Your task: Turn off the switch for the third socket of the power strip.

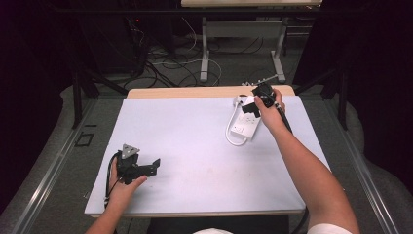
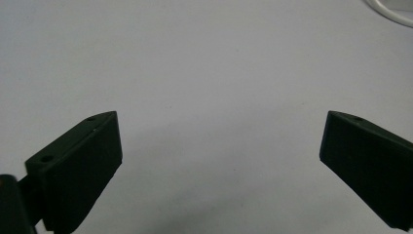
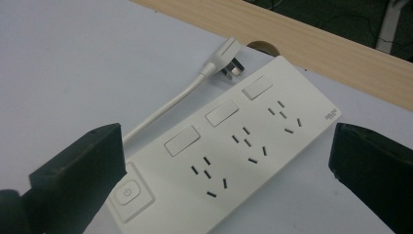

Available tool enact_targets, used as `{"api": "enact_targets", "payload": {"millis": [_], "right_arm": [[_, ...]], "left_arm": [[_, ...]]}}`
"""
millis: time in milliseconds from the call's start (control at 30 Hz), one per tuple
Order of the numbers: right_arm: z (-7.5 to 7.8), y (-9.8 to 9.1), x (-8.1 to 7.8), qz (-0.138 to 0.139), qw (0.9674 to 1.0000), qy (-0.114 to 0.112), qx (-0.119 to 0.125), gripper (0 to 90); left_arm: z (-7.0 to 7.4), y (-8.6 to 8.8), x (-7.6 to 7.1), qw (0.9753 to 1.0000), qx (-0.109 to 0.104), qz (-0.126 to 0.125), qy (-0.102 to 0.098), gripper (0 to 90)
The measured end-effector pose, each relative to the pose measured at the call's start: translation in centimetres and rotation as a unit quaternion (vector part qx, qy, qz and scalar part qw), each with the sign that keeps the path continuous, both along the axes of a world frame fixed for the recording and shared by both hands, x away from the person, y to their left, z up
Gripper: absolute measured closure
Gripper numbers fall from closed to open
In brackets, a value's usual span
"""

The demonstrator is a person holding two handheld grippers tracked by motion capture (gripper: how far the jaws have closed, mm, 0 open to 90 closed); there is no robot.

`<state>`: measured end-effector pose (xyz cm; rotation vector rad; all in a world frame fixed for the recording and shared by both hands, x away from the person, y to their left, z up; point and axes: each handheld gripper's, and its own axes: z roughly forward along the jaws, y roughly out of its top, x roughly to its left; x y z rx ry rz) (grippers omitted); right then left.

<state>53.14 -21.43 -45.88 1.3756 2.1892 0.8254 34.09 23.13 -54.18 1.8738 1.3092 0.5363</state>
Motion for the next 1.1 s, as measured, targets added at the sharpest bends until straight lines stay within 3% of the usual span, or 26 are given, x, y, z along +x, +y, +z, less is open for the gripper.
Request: {"api": "enact_targets", "payload": {"millis": [533,800,1100], "right_arm": [[1.0,-0.9,-5.6,0.053,0.9982,-0.01,0.025,0.0],[0.7,-1.8,-8.6,0.072,0.997,-0.024,0.014,0.0],[0.0,-3.0,-12.0,0.082,0.9959,-0.02,0.029,0.0]], "left_arm": [[0.1,-0.3,-0.1,0.9999,-0.009,-0.003,0.008,0.4],[0.2,-0.4,-0.2,0.9999,-0.009,-0.008,0.011,0.4],[0.1,-0.5,-0.2,0.9999,-0.009,-0.007,0.01,0.5]]}}
